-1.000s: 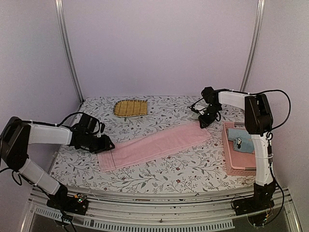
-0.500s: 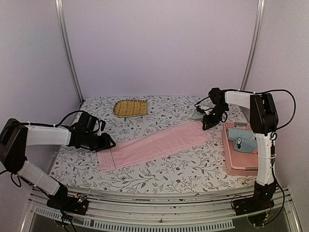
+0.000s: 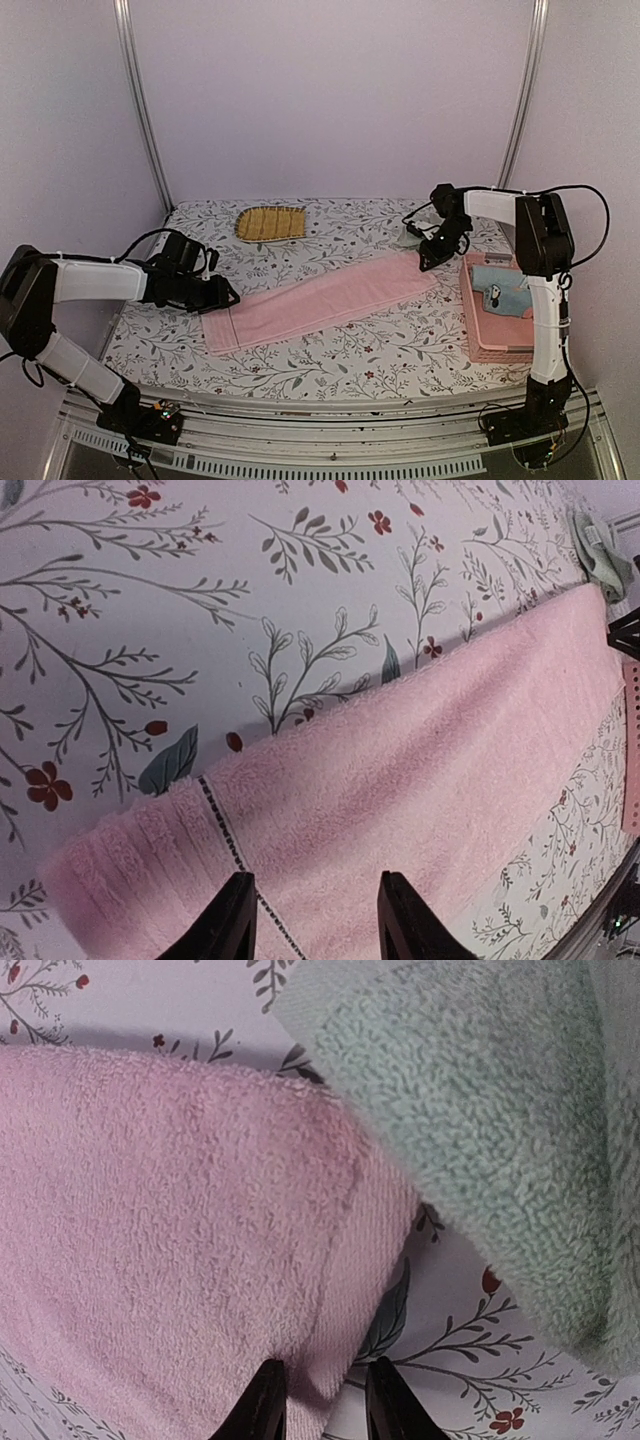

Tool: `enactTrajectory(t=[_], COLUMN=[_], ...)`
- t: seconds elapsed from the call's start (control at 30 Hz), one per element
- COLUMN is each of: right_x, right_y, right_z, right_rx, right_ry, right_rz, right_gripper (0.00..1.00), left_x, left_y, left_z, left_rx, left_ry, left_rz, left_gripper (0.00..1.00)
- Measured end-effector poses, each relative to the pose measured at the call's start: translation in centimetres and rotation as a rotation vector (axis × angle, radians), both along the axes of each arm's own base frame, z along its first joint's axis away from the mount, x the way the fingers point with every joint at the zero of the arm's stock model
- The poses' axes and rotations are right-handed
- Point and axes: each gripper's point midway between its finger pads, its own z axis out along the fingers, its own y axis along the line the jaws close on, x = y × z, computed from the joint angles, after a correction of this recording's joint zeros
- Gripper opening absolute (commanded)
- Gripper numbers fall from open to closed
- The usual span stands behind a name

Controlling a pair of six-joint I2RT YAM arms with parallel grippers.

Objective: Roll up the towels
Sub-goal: Pick up the towel from the center of the board.

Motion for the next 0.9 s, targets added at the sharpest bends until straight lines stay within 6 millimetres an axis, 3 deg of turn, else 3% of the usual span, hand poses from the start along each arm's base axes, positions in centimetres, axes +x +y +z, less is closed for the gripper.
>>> enactTrajectory(t=[0.17, 0.3, 0.4, 0.77, 0.9], right_x=[0.0, 0.1, 0.3, 0.2, -0.1], right_y=[0.0, 0.2, 0.6, -0.2, -0.5], right_z=[-0.1, -0.3, -0.3, 0.3, 1.8], right_rx=[-0.026, -0.015, 0.012, 0.036, 0.059], right_ry=[-0.006, 0.001, 0.008, 0.024, 0.031], right_rz=[0.000, 0.004, 0.002, -0.017, -0.027], right_gripper=[0.27, 0.10, 0.03, 0.02, 0.02], left_x=[0.1, 0.2, 0.3, 0.3, 0.3], left_y=[0.0, 0.0, 0.0, 0.0, 0.1], left_z=[0.1, 0.2, 0.3, 0.3, 0.2], left_rx=[0.000, 0.001, 0.000, 0.010, 0.012], left_ry=[-0.004, -0.007, -0.009, -0.009, -0.008], left_rz=[0.001, 0.003, 0.002, -0.002, -0.002], left_gripper=[0.44, 0.44, 0.44, 0.44, 0.43])
